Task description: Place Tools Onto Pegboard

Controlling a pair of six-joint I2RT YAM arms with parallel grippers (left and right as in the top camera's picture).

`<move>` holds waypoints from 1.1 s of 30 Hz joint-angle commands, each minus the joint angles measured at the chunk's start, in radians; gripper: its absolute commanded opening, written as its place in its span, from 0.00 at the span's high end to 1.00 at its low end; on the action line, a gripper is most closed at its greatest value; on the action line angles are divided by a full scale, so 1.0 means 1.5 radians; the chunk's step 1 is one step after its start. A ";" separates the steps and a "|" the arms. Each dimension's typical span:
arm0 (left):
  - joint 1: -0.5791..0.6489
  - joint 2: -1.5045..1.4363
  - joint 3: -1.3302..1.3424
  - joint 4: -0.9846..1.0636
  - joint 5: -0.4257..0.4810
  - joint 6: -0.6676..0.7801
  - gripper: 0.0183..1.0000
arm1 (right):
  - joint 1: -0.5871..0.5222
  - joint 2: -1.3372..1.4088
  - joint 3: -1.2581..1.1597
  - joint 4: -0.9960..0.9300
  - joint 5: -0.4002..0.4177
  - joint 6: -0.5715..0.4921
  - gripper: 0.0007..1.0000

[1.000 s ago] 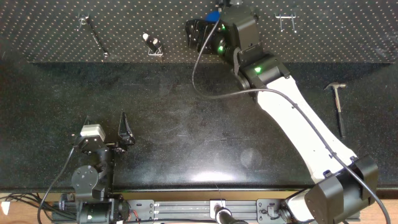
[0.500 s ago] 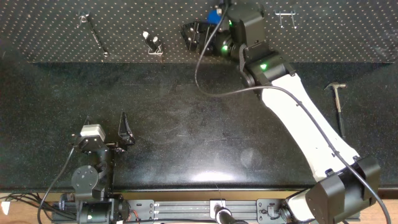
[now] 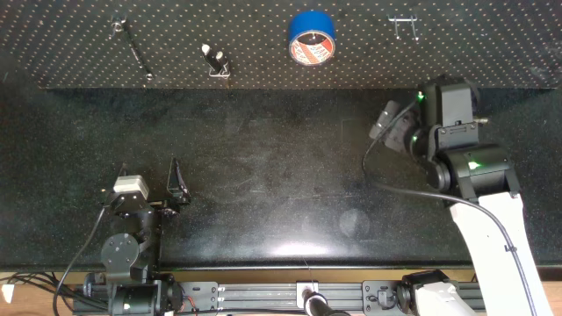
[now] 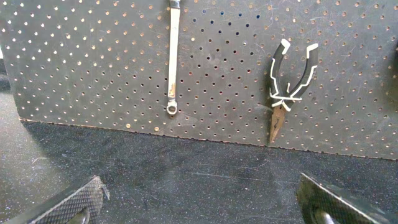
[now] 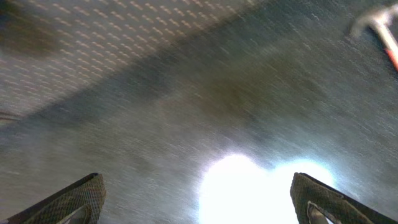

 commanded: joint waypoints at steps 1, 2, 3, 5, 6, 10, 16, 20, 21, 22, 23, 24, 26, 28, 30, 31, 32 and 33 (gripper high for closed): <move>-0.003 -0.005 -0.002 -0.003 0.004 0.006 0.00 | -0.091 -0.065 -0.103 -0.033 0.054 -0.138 0.02; -0.003 -0.005 -0.002 -0.003 0.004 0.006 0.00 | -0.153 -0.071 -0.113 -0.066 0.053 -0.162 0.02; -0.003 -0.005 -0.002 -0.003 0.004 0.006 0.00 | -0.207 -0.062 -0.113 -0.090 0.047 -0.199 0.02; -0.003 -0.005 -0.002 -0.003 0.004 0.006 0.00 | -0.307 -0.020 -0.097 -0.119 0.008 -0.285 0.02; -0.003 -0.005 -0.002 -0.003 0.004 0.006 0.00 | -0.351 0.015 -0.074 -0.125 -0.029 -0.322 0.02; -0.003 -0.005 -0.002 -0.003 0.004 0.006 0.00 | -0.441 0.195 0.011 -0.206 0.041 -0.409 0.03; -0.003 -0.005 -0.002 -0.003 0.004 0.006 0.00 | -0.465 0.275 0.029 -0.075 0.126 -0.697 0.02; -0.003 -0.005 -0.002 -0.003 0.004 0.006 0.00 | -0.483 0.346 0.032 -0.028 0.005 -0.770 0.02; -0.003 -0.005 -0.002 -0.003 0.004 0.006 0.00 | -0.483 0.365 0.032 -0.023 0.005 -0.769 0.02; -0.003 -0.005 -0.002 -0.003 0.004 0.006 0.00 | -0.483 0.392 0.036 -0.018 -0.029 -0.769 0.02; -0.003 -0.005 -0.002 -0.003 0.004 0.006 0.00 | -0.485 0.408 0.044 -0.017 -0.048 -0.766 0.02; -0.003 -0.005 -0.002 -0.003 0.004 0.006 0.00 | -0.488 0.422 0.050 -0.017 -0.049 -0.761 0.02; -0.003 -0.005 -0.002 -0.003 0.004 0.006 0.00 | -0.498 0.440 0.054 -0.013 -0.050 -0.754 0.02; -0.003 -0.005 -0.002 -0.003 0.004 0.006 0.00 | -0.504 0.459 0.054 -0.009 -0.049 -0.756 0.02; -0.003 -0.005 -0.002 -0.003 0.004 0.006 0.00 | -0.503 0.477 0.055 0.002 -0.047 -0.777 0.03; -0.003 -0.005 -0.002 -0.003 0.004 0.006 0.00 | -0.503 0.482 0.055 0.003 -0.047 -0.777 0.02; -0.003 -0.005 -0.002 -0.003 0.004 0.006 0.00 | -0.503 0.493 0.055 0.002 -0.047 -0.777 0.02; -0.003 -0.005 -0.002 -0.003 0.004 0.006 0.00 | -0.502 0.508 0.055 0.000 -0.047 -0.777 0.02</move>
